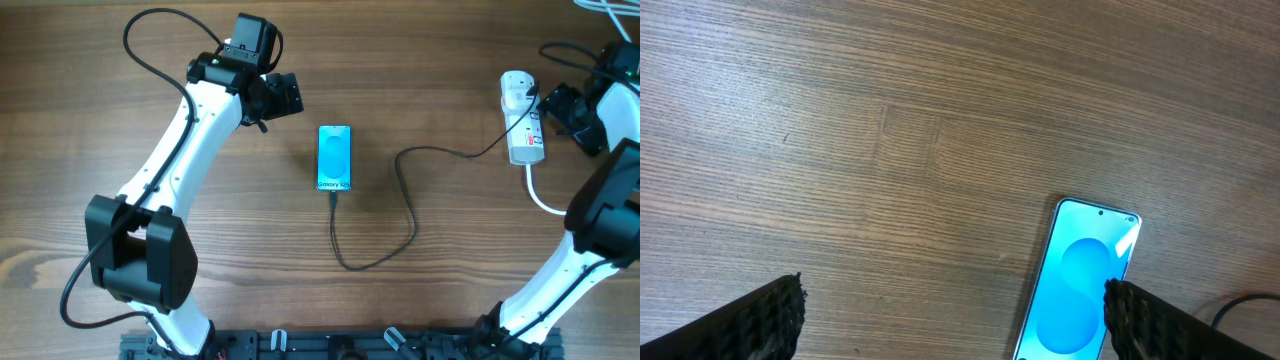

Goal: Plug charger to phone and switch on socket

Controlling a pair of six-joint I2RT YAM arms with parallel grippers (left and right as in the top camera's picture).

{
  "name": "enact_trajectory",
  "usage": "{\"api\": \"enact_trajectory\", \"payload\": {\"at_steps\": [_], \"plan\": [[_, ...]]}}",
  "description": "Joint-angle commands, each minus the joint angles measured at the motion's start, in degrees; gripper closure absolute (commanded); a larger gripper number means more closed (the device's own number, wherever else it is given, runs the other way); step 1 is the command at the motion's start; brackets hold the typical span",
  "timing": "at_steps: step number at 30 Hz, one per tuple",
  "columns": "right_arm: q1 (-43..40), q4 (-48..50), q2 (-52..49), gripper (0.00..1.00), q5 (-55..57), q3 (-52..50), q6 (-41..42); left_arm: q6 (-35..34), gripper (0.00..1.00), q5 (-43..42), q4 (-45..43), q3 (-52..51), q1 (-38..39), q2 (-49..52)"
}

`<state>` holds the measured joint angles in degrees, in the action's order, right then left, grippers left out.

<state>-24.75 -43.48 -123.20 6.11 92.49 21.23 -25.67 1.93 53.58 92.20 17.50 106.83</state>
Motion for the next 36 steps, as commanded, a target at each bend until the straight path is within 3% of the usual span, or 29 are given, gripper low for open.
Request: {"api": "enact_trajectory", "payload": {"at_steps": [1, 9, 29, 36], "plan": [[-0.09, 0.39, -1.68, 0.0, -4.98, -0.26, -3.26, -0.66, 0.0, 1.16, -0.15, 0.07, -0.13, 0.22], [-0.07, 0.46, -2.05, 0.0, -10.05, -0.26, -5.2, -0.66, 0.0, 1.16, -0.15, 0.07, -0.13, 0.22], [0.46, -2.32, -2.08, 0.0, -10.93, -0.26, -4.9, -0.66, 0.0, 1.16, -0.15, 0.07, -0.13, 0.22], [0.31, -13.31, 8.02, 0.0, -5.97, -0.24, 1.88, -0.66, 0.0, 1.16, -0.15, 0.07, -0.13, 0.22]]}}
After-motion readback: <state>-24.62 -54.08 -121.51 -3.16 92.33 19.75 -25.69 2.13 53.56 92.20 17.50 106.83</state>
